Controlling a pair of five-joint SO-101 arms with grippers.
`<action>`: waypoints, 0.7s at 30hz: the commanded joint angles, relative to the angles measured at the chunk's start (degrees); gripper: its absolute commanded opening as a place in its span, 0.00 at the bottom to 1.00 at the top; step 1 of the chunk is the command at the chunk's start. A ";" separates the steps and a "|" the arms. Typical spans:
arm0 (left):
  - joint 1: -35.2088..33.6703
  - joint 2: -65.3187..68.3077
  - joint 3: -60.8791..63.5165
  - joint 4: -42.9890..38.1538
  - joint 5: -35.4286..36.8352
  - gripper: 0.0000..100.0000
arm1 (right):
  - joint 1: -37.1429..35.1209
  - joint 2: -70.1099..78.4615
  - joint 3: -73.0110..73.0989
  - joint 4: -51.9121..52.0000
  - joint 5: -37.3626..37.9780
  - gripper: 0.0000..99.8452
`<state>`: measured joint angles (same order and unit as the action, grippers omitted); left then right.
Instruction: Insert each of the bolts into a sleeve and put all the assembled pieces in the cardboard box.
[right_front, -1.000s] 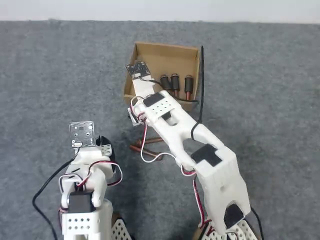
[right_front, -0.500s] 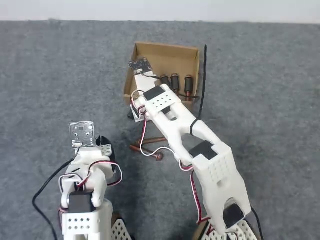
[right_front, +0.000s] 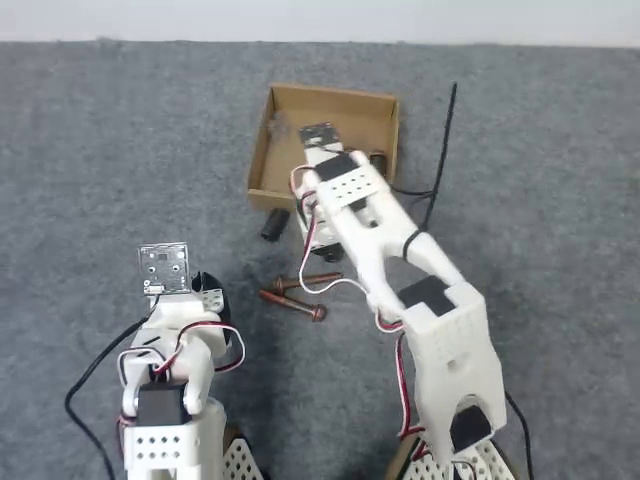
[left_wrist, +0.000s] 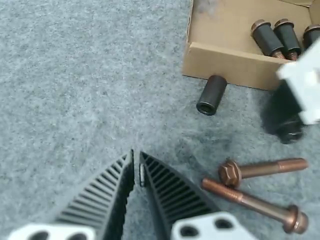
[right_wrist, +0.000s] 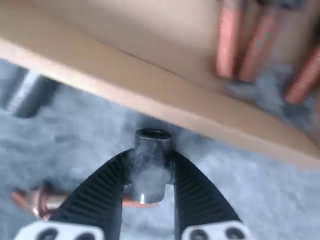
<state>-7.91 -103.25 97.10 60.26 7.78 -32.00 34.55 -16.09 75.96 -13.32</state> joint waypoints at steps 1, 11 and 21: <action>0.09 -0.70 -0.57 0.00 -0.62 0.01 | 2.95 -7.34 -0.79 4.44 2.29 0.01; 0.09 -0.70 -0.57 0.00 -0.62 0.01 | 11.30 -20.62 18.11 -1.19 2.90 0.01; 0.09 -0.70 -0.57 0.00 -0.62 0.01 | 25.01 -39.60 44.13 -10.51 3.16 0.01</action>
<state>-7.82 -103.25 97.10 60.26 7.78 -11.43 3.16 23.56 67.34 -11.21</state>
